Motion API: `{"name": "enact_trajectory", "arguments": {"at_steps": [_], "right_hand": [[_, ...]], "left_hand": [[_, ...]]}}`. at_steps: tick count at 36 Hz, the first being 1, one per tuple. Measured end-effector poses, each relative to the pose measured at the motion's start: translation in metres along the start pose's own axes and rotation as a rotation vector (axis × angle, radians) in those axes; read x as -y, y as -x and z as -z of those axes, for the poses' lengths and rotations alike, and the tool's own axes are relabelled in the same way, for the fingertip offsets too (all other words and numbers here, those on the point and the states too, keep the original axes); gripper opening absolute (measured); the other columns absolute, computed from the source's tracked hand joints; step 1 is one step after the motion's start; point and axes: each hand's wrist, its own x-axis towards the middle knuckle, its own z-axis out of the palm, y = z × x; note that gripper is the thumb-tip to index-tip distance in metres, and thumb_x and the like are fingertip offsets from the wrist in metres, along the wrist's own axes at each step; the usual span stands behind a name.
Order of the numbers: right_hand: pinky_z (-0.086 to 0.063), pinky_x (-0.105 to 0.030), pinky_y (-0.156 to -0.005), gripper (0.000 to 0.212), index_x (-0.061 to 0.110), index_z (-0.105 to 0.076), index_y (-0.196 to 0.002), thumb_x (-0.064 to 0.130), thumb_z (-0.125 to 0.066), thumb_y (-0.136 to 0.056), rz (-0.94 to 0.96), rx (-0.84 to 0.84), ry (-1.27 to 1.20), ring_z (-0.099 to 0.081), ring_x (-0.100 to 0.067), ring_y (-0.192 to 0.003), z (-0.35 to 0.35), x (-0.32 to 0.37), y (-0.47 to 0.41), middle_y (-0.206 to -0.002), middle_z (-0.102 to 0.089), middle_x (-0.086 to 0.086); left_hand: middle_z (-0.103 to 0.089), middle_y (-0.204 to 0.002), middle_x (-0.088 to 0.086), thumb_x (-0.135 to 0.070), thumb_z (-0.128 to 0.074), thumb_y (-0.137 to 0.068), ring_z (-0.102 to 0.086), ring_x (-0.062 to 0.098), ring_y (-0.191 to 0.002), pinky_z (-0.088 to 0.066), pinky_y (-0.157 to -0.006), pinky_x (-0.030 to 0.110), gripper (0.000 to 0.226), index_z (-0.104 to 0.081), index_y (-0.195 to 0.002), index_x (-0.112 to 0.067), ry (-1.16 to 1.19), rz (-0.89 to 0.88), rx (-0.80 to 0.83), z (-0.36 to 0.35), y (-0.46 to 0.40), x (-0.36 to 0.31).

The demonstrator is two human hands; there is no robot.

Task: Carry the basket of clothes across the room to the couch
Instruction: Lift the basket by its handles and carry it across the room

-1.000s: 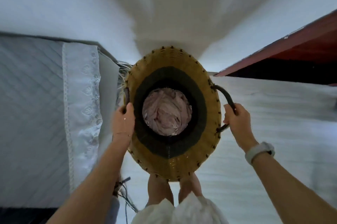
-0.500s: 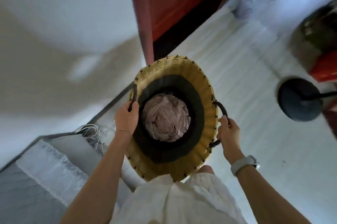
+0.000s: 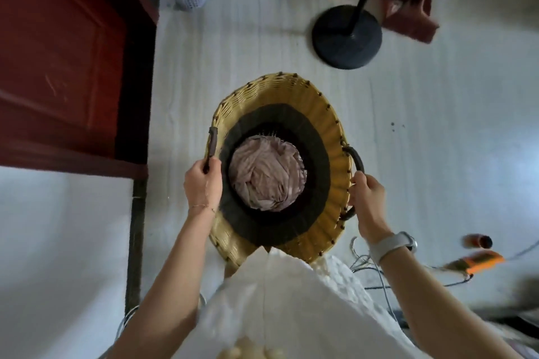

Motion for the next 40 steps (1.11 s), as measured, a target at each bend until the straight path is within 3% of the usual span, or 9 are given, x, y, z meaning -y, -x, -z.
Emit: {"name": "enact_trajectory", "arguments": {"at_steps": [2,10,15,19,22,25,30,35,40], "right_hand": [[-0.034,-0.035,-0.060,0.030,0.002,-0.051,-0.082,0.027,-0.036,-0.089,-0.020,-0.059,-0.045,-0.039,-0.026,-0.069,0.027,-0.004,-0.012,-0.075,-0.043,-0.011],[-0.033,-0.036,-0.063,0.035,-0.001,-0.052,-0.077,0.029,-0.039,-0.089,-0.140,-0.347,-0.209,-0.040,-0.024,-0.069,0.127,-0.029,-0.043,-0.072,-0.044,-0.011],[-0.030,-0.036,-0.063,0.025,0.010,-0.048,-0.071,0.027,-0.040,-0.087,-0.200,-0.546,-0.342,-0.036,-0.023,-0.068,0.172,-0.034,-0.050,-0.070,-0.040,-0.009],[-0.027,-0.037,-0.061,0.024,0.017,-0.043,-0.064,0.029,-0.042,-0.084,-0.225,-0.665,-0.424,-0.033,-0.022,-0.065,0.204,-0.034,-0.059,-0.062,-0.034,-0.004],[-0.025,-0.037,-0.058,0.029,0.020,-0.038,-0.058,0.029,-0.042,-0.085,-0.235,-0.754,-0.471,-0.031,-0.020,-0.061,0.225,-0.027,-0.073,-0.059,-0.031,-0.001],[-0.024,-0.035,-0.056,0.031,0.018,-0.037,-0.059,0.032,-0.040,-0.087,-0.206,-0.840,-0.469,-0.030,-0.022,-0.061,0.241,-0.018,-0.092,-0.059,-0.031,-0.002],[-0.026,-0.032,-0.053,0.032,0.016,-0.043,-0.062,0.031,-0.039,-0.090,-0.236,-1.006,-0.506,-0.033,-0.018,-0.057,0.262,0.008,-0.124,-0.058,-0.034,-0.001],[-0.026,-0.022,-0.043,0.029,0.011,-0.050,-0.071,0.028,-0.039,-0.092,-0.270,-1.105,-0.571,-0.033,-0.010,-0.049,0.294,0.035,-0.154,-0.056,-0.036,-0.001],[-0.034,-0.036,-0.060,0.033,0.010,-0.056,-0.072,0.034,-0.040,-0.089,-0.304,-1.139,-0.602,-0.039,-0.020,-0.059,0.342,0.049,-0.180,-0.059,-0.042,-0.003]], "left_hand": [[-0.062,-0.086,0.017,-0.025,-0.044,-0.092,-0.061,0.039,-0.089,-0.037,-0.065,0.023,0.035,-0.065,-0.098,0.002,0.004,-0.031,0.022,-0.031,0.007,-0.027],[-0.066,-0.103,0.027,-0.024,-0.045,-0.092,-0.055,0.031,-0.081,-0.040,-0.071,0.032,0.036,-0.063,-0.095,0.007,-0.121,-0.188,0.227,-0.146,0.048,-0.116],[-0.064,-0.106,0.031,-0.023,-0.046,-0.092,-0.040,0.010,-0.057,-0.044,-0.070,0.042,0.034,-0.063,-0.093,0.006,-0.164,-0.299,0.420,-0.198,0.075,-0.159],[-0.063,-0.091,0.022,-0.024,-0.046,-0.092,-0.044,0.012,-0.062,-0.038,-0.066,0.029,0.034,-0.065,-0.096,0.004,-0.162,-0.364,0.544,-0.238,0.087,-0.187],[-0.055,-0.080,0.008,-0.024,-0.047,-0.091,-0.046,0.017,-0.068,-0.039,-0.066,0.029,0.030,-0.065,-0.090,0.000,-0.160,-0.380,0.617,-0.269,0.090,-0.212],[-0.049,-0.068,0.004,-0.025,-0.047,-0.090,-0.042,0.017,-0.064,-0.036,-0.069,0.030,0.026,-0.058,-0.076,-0.006,-0.182,-0.405,0.680,-0.301,0.088,-0.239],[-0.046,-0.063,0.001,-0.025,-0.045,-0.091,-0.041,0.015,-0.061,-0.036,-0.068,0.029,0.027,-0.056,-0.075,-0.005,-0.224,-0.472,0.793,-0.351,0.081,-0.294],[-0.041,-0.057,-0.001,-0.025,-0.045,-0.091,-0.037,0.012,-0.055,-0.030,-0.051,0.025,0.038,-0.043,-0.054,-0.017,-0.247,-0.596,0.859,-0.392,0.087,-0.354],[-0.045,-0.057,-0.002,-0.029,-0.047,-0.090,-0.041,0.011,-0.056,-0.032,-0.055,0.027,0.036,-0.048,-0.056,-0.017,-0.217,-0.673,0.945,-0.438,0.109,-0.408]]}}
